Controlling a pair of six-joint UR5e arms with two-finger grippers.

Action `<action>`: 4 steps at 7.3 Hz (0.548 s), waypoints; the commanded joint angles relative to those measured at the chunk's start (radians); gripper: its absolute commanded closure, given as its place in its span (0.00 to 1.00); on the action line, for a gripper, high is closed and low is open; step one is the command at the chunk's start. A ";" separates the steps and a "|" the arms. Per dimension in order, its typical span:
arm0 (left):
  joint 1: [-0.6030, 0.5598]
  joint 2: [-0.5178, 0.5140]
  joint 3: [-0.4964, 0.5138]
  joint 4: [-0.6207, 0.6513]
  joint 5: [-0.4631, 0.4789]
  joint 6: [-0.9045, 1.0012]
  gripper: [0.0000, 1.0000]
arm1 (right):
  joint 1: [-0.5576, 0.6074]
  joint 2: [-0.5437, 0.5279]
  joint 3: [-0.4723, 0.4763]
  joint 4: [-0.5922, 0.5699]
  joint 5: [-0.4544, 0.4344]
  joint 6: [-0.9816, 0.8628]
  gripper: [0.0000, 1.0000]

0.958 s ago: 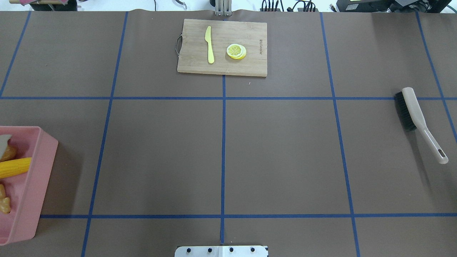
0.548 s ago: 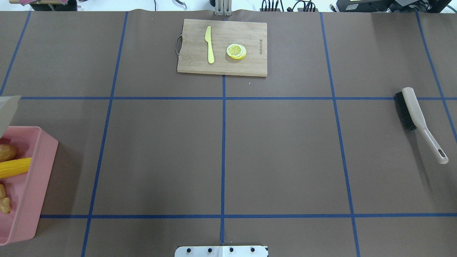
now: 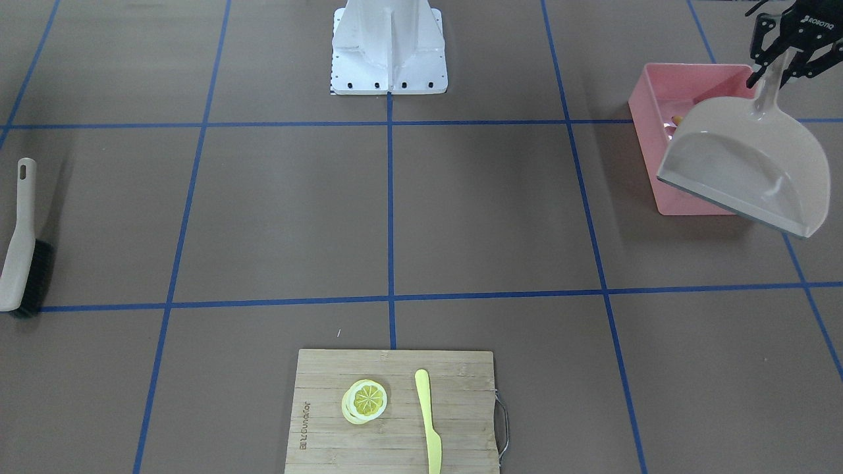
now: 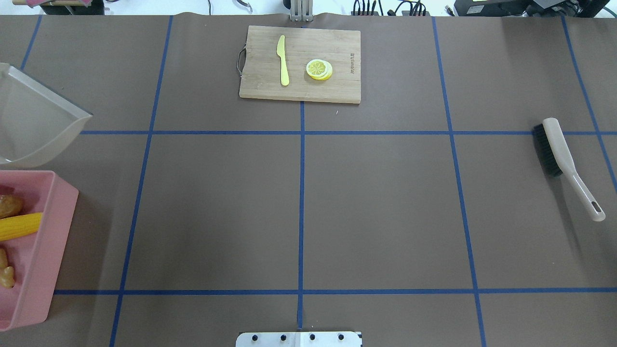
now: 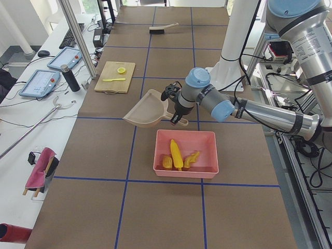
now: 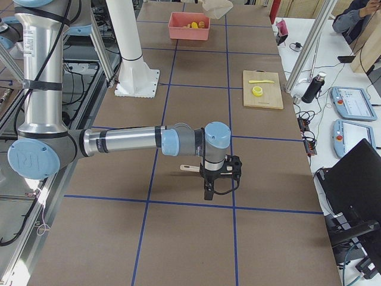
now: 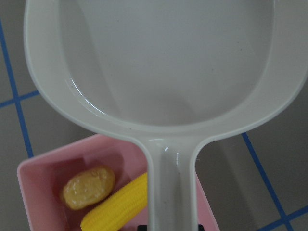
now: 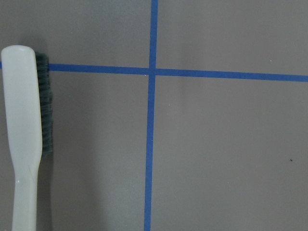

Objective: Sweep and dump trash into bin
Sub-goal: 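Bring the empty dustpan back over the table with the left gripper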

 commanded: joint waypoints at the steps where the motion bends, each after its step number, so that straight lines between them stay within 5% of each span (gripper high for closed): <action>1: 0.142 -0.122 0.045 -0.001 0.086 0.198 1.00 | 0.000 0.000 0.000 0.000 0.002 0.000 0.00; 4: 0.343 -0.286 0.130 0.007 0.143 0.393 1.00 | 0.000 0.000 -0.003 0.000 -0.001 0.000 0.00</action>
